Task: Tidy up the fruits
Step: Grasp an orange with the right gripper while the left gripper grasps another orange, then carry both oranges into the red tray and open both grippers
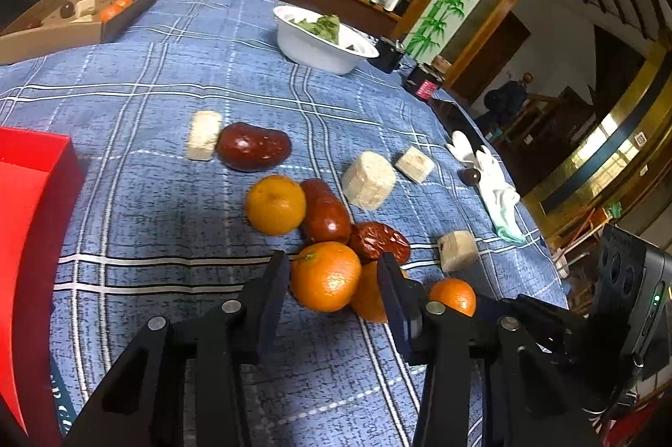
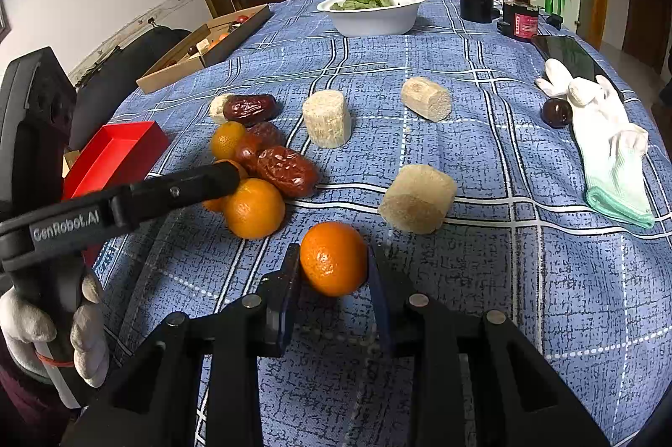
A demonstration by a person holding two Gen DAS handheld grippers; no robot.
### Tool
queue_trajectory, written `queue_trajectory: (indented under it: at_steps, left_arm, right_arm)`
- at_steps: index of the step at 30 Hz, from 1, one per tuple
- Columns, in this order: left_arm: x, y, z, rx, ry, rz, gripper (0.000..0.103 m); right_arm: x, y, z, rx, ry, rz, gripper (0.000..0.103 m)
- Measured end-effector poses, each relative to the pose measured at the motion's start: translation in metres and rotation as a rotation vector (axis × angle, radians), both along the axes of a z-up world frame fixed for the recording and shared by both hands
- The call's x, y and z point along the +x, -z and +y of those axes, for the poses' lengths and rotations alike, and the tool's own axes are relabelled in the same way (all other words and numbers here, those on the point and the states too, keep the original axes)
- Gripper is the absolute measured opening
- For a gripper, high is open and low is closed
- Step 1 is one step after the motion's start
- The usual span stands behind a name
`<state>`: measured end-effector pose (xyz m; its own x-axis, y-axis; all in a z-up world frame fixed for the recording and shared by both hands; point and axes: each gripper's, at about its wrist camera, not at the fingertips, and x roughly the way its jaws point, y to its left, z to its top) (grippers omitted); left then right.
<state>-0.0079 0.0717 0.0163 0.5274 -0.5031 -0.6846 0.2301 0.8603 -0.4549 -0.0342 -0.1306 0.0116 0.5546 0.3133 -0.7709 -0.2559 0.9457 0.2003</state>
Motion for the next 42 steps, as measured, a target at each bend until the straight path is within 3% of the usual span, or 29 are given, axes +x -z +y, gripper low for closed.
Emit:
queue_trajectory:
  at_steps: [3, 5, 7, 12, 19, 24, 31, 36, 42]
  left_arm:
    - [0.003, 0.003, 0.000, -0.010, -0.016, 0.008, 0.045]
    - [0.002, 0.000, -0.008, 0.023, -0.016, -0.015, 0.043]
    - [0.002, -0.003, -0.013, 0.058, -0.016, -0.024, 0.033]
    - [-0.011, -0.008, 0.002, 0.017, -0.045, -0.033, 0.033]
    - [-0.061, -0.050, 0.073, -0.064, -0.133, -0.135, 0.033]
    - [-0.086, -0.063, 0.145, -0.052, -0.265, -0.173, 0.033]
    - [-0.084, -0.050, 0.240, 0.043, -0.480, -0.122, 0.034]
    - [-0.071, -0.024, 0.268, 0.082, -0.533, -0.037, 0.034]
    - [-0.060, -0.007, 0.284, 0.070, -0.554, 0.012, 0.034]
  right_arm:
    - [0.000, 0.000, 0.000, 0.000, 0.000, 0.000, 0.029]
    - [0.000, 0.000, 0.000, 0.000, 0.000, 0.000, 0.029]
    - [0.000, 0.000, 0.000, 0.001, 0.000, 0.000, 0.029]
    - [0.000, -0.001, -0.004, 0.019, 0.014, -0.002, 0.029]
    - [-0.010, -0.012, -0.006, 0.053, 0.023, -0.063, 0.028]
    - [-0.022, -0.029, 0.010, 0.084, -0.006, -0.072, 0.029]
    - [-0.025, -0.055, 0.083, 0.139, -0.168, -0.050, 0.029]
    - [-0.021, -0.062, 0.166, 0.176, -0.320, 0.012, 0.029]
    - [-0.016, -0.049, 0.240, 0.128, -0.428, 0.065, 0.029]
